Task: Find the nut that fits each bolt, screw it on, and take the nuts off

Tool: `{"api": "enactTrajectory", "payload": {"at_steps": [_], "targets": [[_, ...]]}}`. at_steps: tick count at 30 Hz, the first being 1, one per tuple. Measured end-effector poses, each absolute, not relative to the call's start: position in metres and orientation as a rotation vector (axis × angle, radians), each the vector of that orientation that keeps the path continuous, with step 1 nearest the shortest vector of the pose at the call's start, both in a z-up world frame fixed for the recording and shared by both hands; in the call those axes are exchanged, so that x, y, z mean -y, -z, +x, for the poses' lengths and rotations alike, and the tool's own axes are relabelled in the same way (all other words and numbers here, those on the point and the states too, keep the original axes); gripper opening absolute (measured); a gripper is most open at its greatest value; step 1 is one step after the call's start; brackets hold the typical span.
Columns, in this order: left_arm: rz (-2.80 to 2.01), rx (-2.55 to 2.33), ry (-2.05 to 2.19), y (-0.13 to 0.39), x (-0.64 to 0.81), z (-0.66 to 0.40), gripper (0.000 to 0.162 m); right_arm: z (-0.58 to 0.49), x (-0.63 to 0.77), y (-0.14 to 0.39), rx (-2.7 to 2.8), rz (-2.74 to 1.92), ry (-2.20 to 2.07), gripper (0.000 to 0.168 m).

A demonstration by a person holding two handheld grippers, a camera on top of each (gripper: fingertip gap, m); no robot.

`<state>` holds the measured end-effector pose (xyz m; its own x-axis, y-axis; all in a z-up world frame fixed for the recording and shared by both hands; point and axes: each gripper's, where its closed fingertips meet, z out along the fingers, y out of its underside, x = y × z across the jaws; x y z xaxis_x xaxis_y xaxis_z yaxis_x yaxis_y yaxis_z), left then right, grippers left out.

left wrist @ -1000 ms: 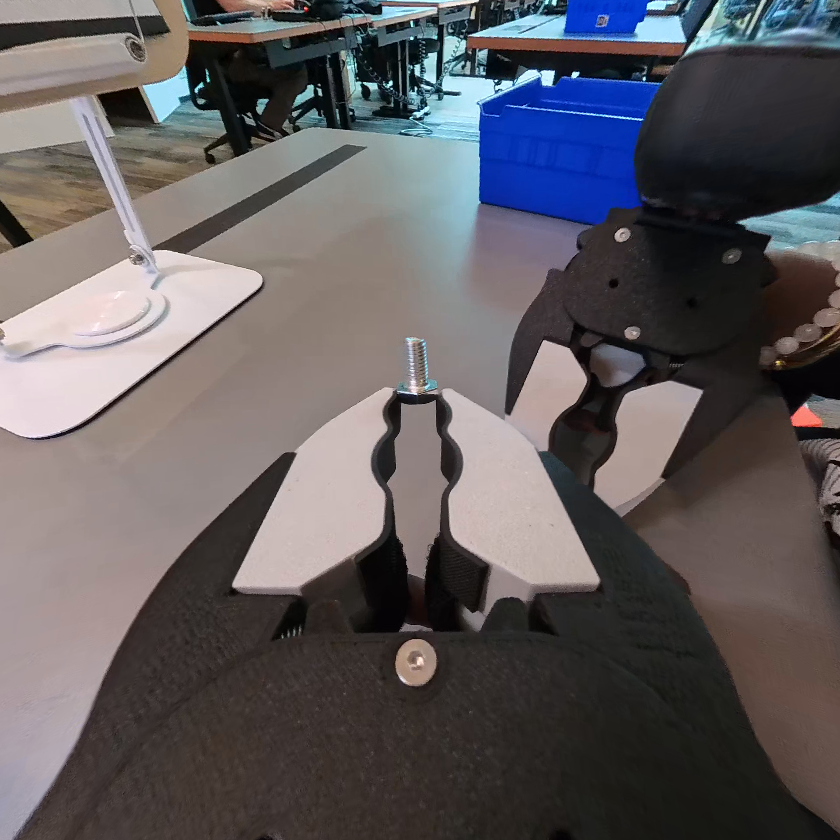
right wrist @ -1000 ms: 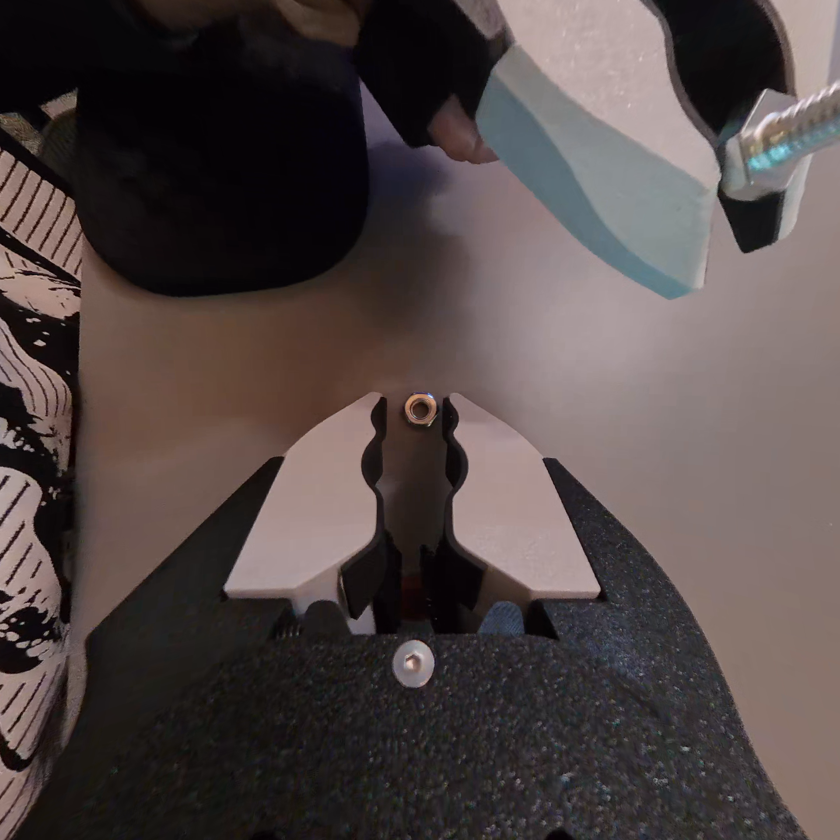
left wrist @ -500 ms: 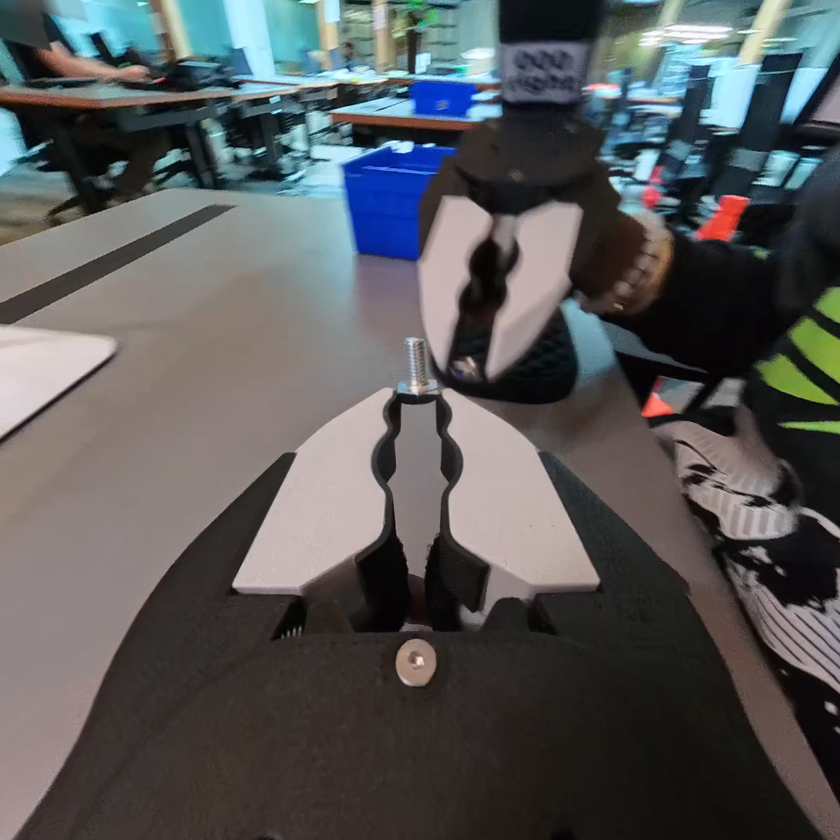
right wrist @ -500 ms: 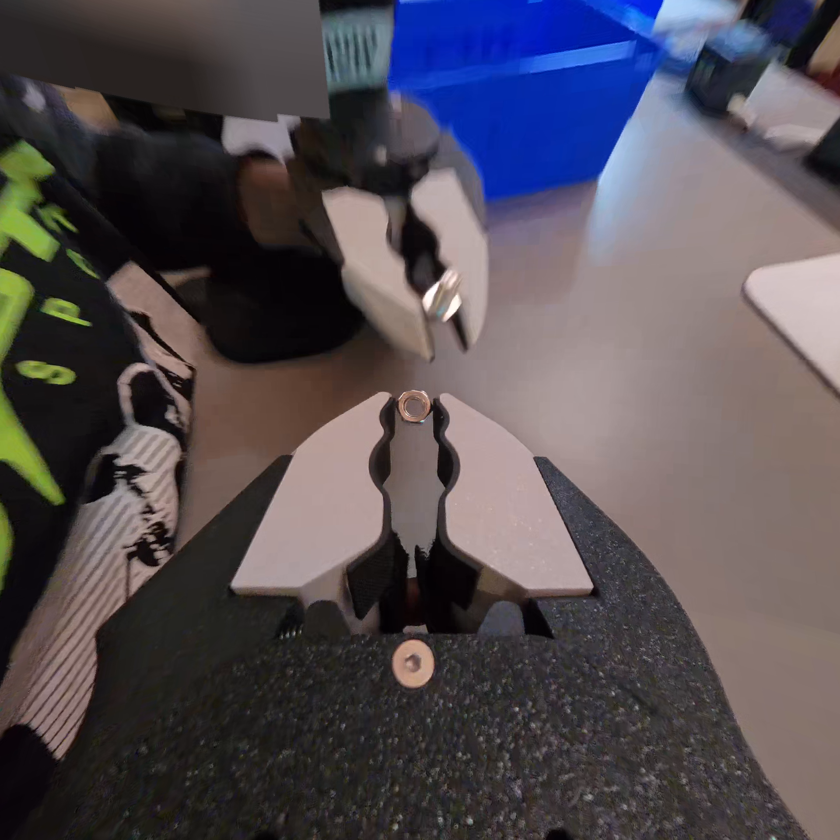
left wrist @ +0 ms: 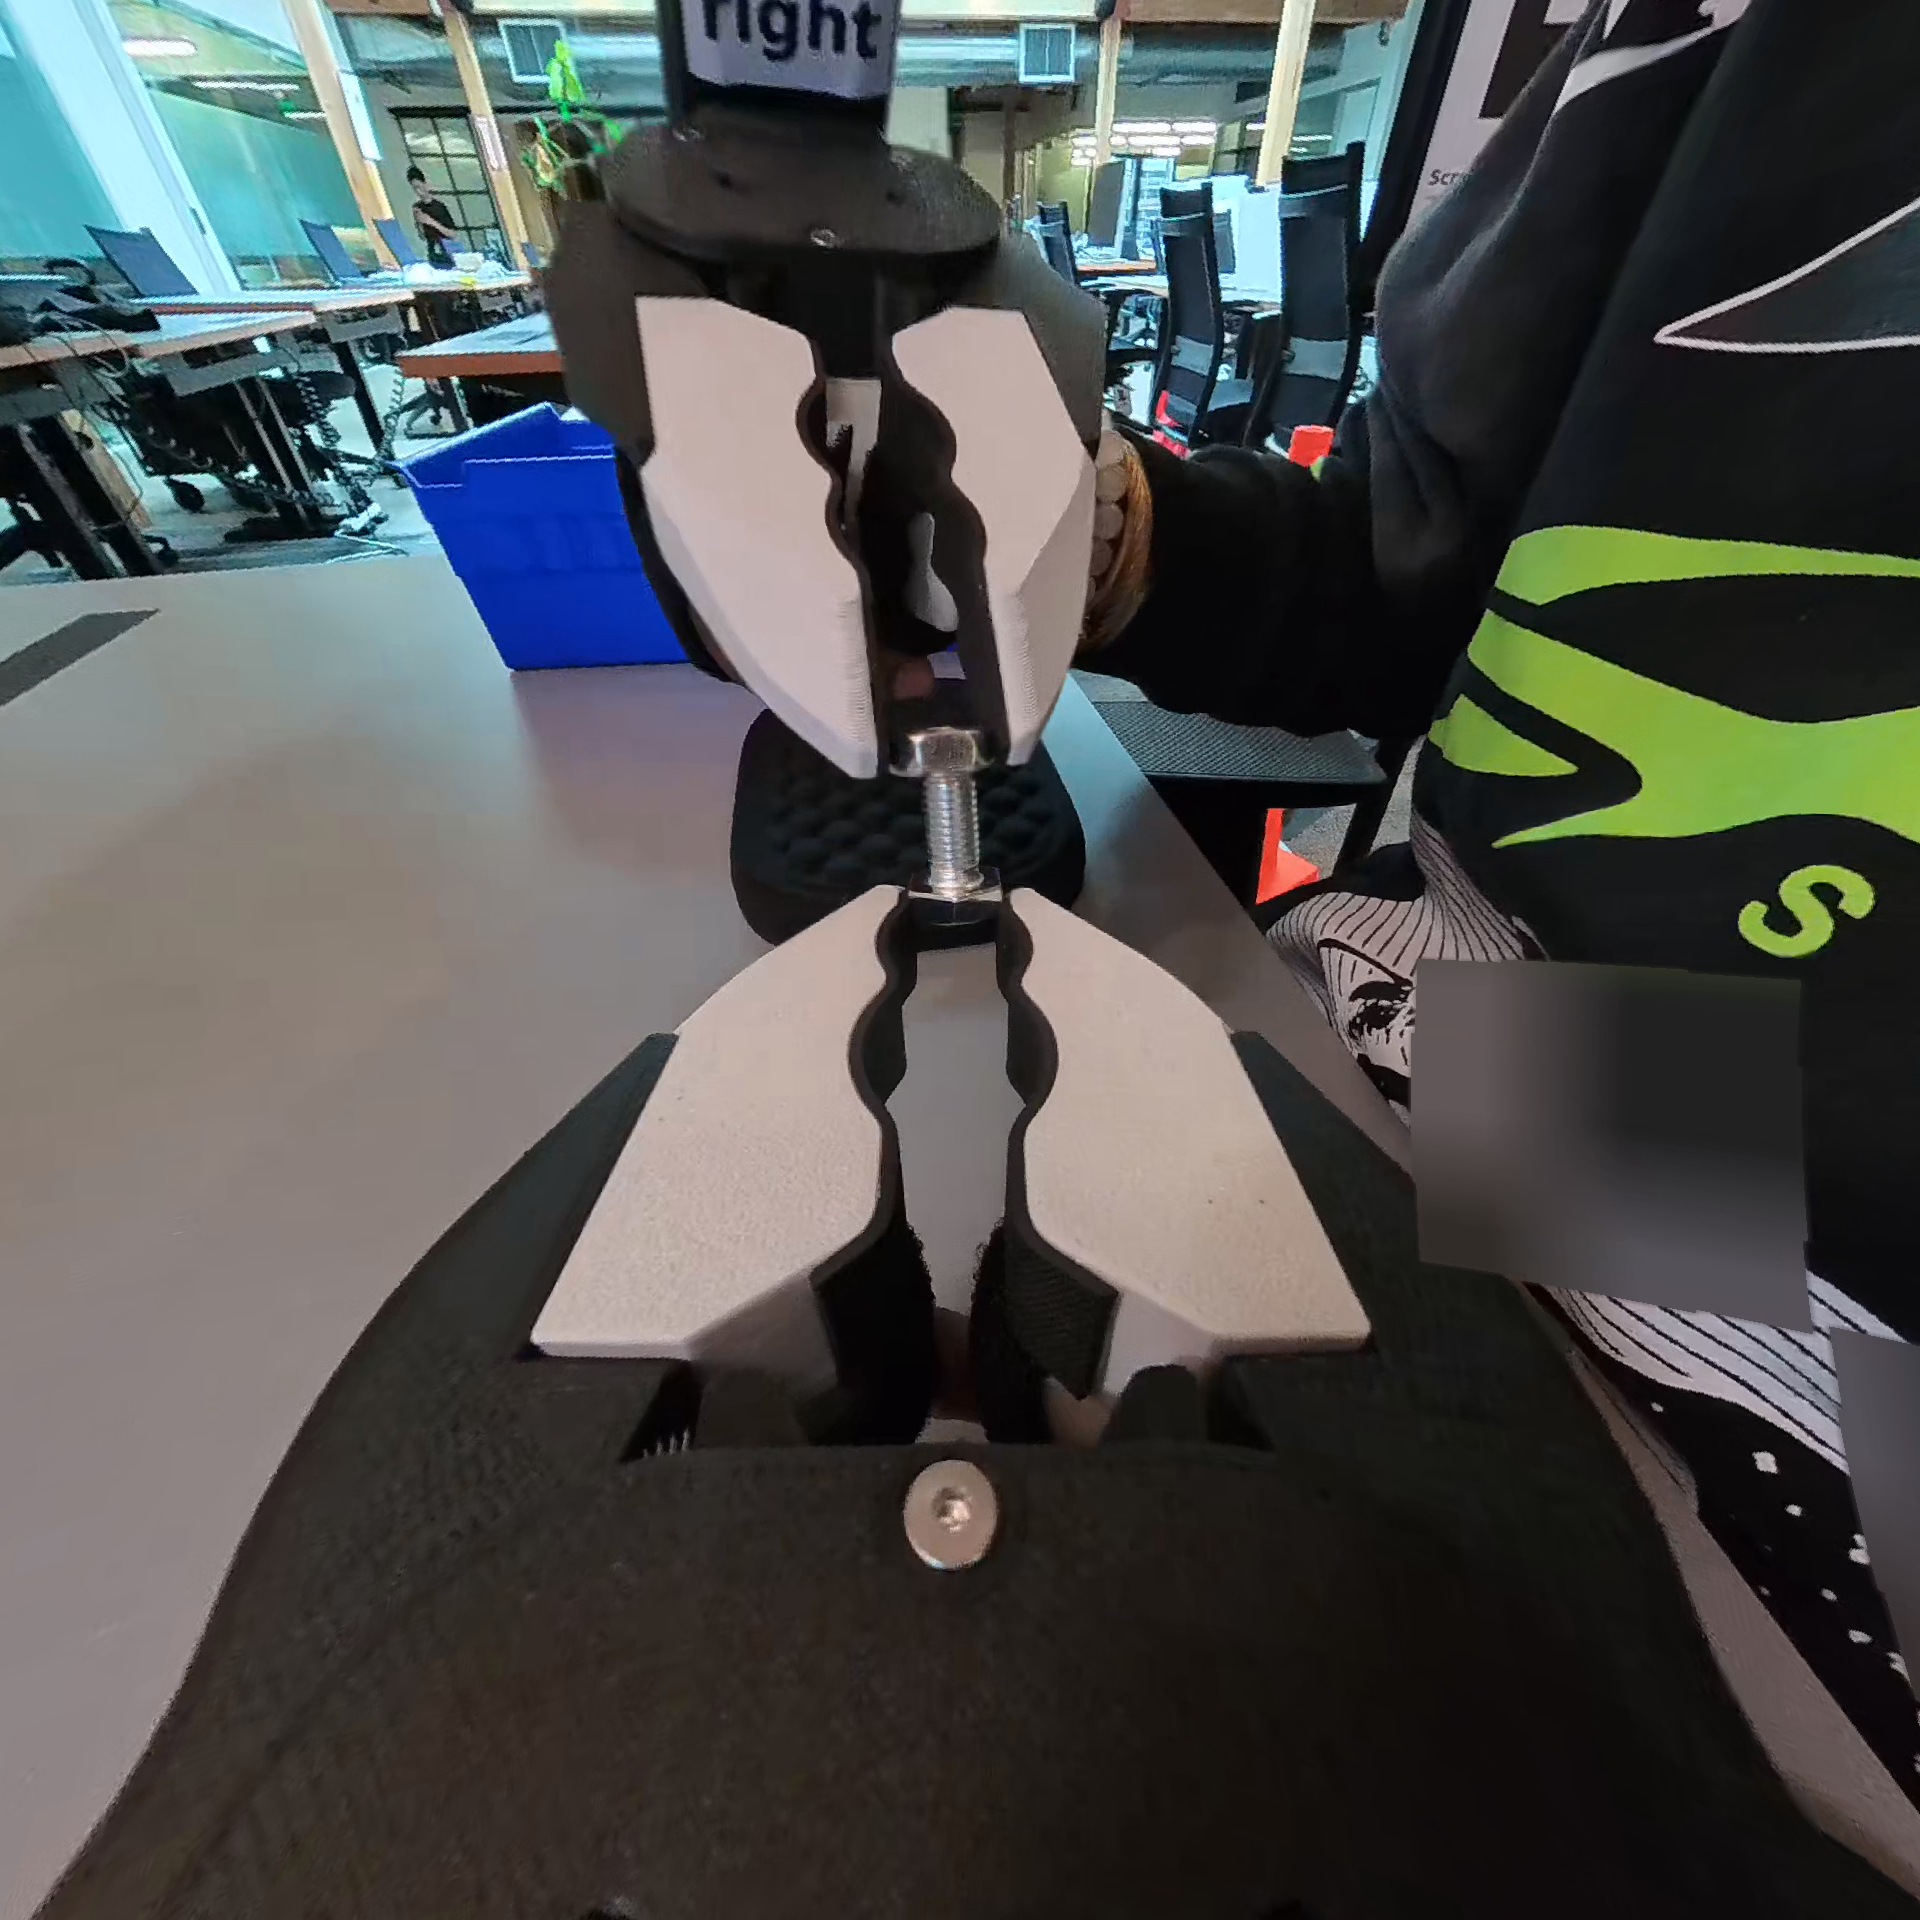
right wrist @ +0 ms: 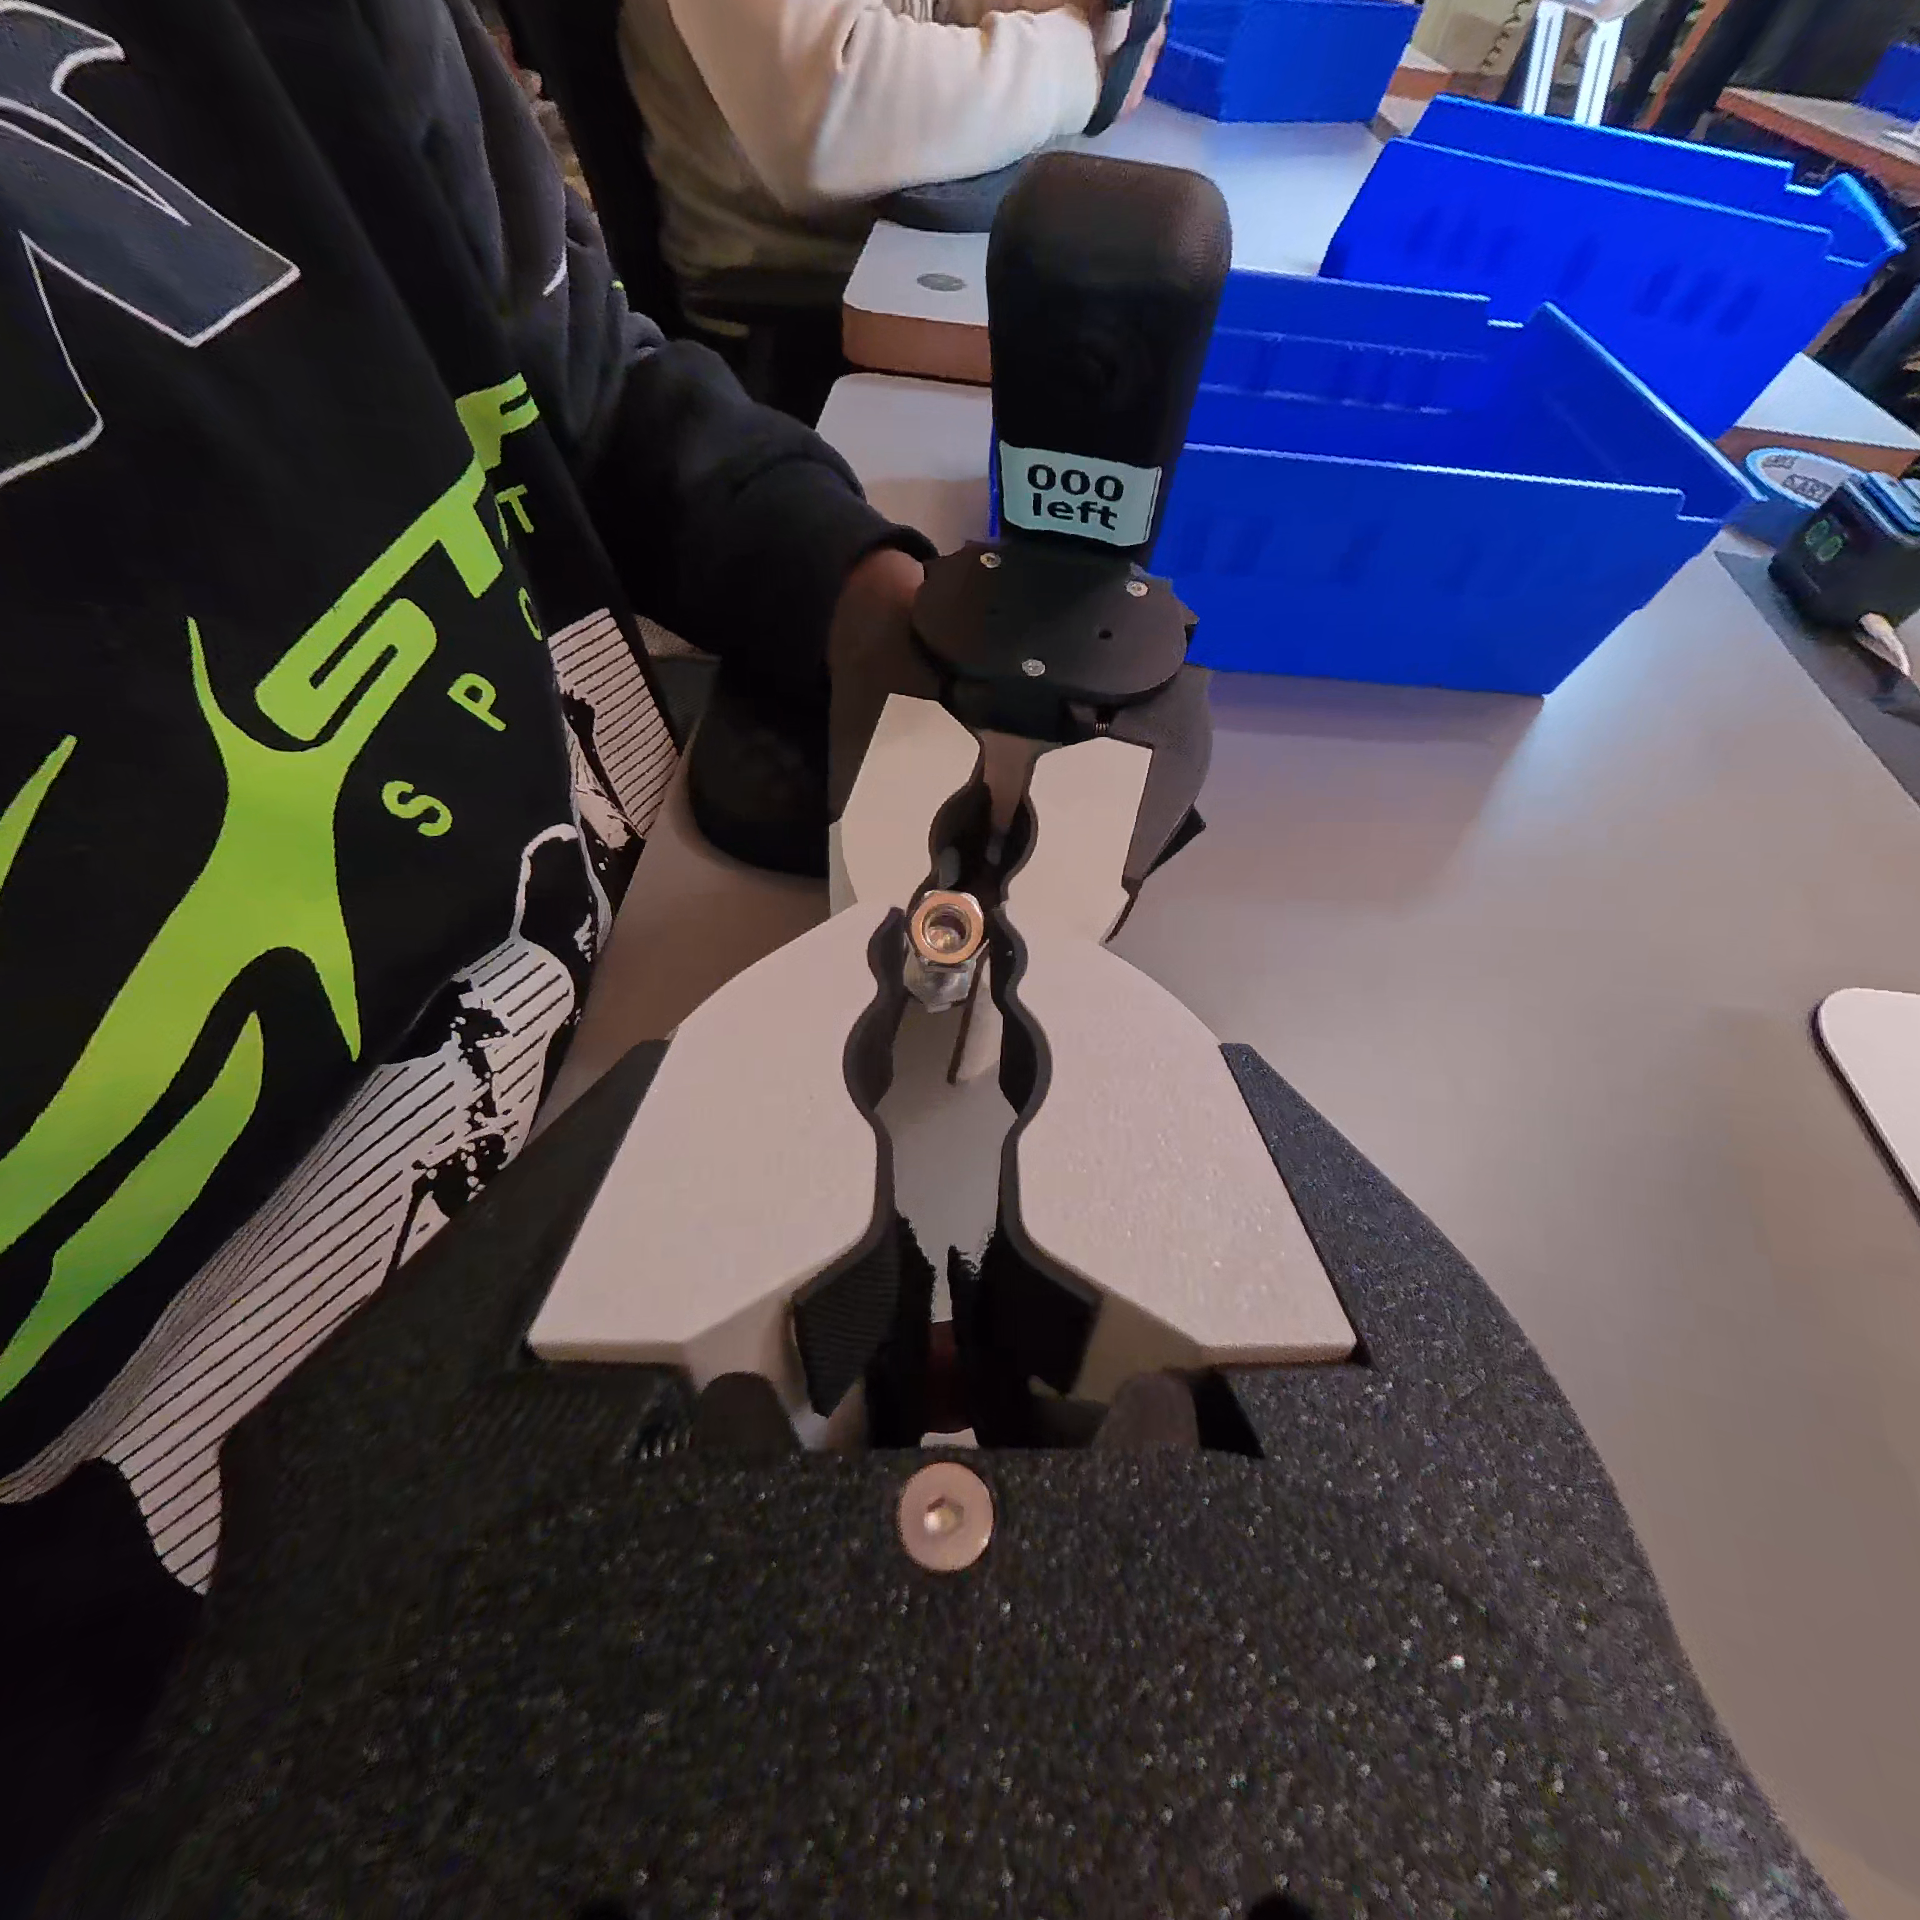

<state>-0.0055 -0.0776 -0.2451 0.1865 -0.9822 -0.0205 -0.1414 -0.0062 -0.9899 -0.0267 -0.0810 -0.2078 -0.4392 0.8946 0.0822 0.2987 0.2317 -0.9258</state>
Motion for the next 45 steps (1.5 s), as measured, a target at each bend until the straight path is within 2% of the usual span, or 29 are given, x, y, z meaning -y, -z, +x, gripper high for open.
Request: {"api": "enactTrajectory", "payload": {"at_steps": [12, 26, 33, 40, 45], "targets": [[-1.382, -1.146, 1.068, 0.240, 0.081, -0.005, 0.015, -0.027, 0.084, 0.207, 2.047, -1.034, -1.159, 0.016], [-1.501, -0.969, 0.823, 0.242, 0.048, -0.013, 0.015, -0.035, 0.055, 0.209, 1.934, -1.384, -0.905, 0.016], [-1.381, -0.921, 1.035, 0.221, 0.062, -0.010, 0.014, -0.038, 0.067, 0.190, 1.899, -1.244, -1.077, 0.016], [-1.287, -0.974, 1.137, 0.211, 0.079, -0.005, 0.014, -0.036, 0.084, 0.181, 1.994, -1.048, -1.221, 0.016], [-1.307, -0.939, 1.107, 0.210, 0.072, -0.009, 0.014, -0.040, 0.078, 0.180, 1.962, -1.079, -1.199, 0.016]]}}
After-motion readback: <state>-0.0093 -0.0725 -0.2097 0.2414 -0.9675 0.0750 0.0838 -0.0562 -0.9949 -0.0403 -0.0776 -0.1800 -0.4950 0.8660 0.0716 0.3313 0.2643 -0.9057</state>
